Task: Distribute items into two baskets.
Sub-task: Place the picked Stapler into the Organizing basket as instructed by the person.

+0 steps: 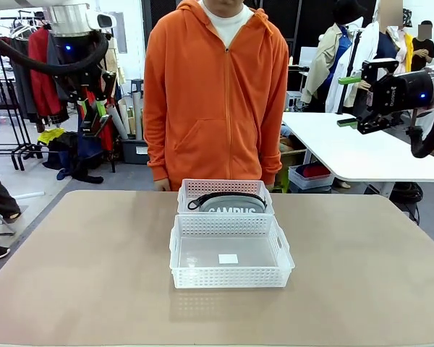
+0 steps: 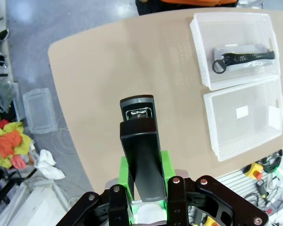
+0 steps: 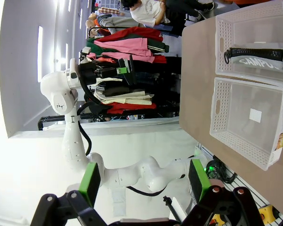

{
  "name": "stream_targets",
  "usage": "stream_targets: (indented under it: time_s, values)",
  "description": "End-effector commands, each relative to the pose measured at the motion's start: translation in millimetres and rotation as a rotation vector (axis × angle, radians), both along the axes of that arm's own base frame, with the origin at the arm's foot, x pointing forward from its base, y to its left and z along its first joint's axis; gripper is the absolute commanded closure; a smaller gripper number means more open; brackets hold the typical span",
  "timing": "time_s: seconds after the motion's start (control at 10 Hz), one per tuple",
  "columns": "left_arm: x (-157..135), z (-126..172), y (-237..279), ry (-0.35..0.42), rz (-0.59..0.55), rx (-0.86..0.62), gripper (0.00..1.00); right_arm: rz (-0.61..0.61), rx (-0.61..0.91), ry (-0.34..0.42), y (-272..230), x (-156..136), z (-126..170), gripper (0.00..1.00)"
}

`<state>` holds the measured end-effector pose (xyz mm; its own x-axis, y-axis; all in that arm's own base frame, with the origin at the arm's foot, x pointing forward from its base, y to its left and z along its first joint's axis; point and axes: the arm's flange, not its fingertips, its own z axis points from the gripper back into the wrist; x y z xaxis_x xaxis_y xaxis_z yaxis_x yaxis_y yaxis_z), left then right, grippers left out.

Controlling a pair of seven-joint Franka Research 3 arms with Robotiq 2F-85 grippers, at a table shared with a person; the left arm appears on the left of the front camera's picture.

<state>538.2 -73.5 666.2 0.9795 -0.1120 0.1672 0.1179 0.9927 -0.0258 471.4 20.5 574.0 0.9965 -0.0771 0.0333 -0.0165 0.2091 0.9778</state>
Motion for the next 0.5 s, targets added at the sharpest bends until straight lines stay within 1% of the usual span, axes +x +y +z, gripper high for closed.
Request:
stream_targets:
  time_s: [0.0,0.4]
  values:
    - [-1.7,-2.4,2.2,0.004,0.009,0.013,1.00,0.000,-0.002,-0.007,-0.3,-1.0,2.6,0.00]
    - [-1.7,-2.4,2.2,0.004,0.009,0.013,1.00,0.000,-0.002,-0.007,-0.3,-1.0,2.6,0.00]
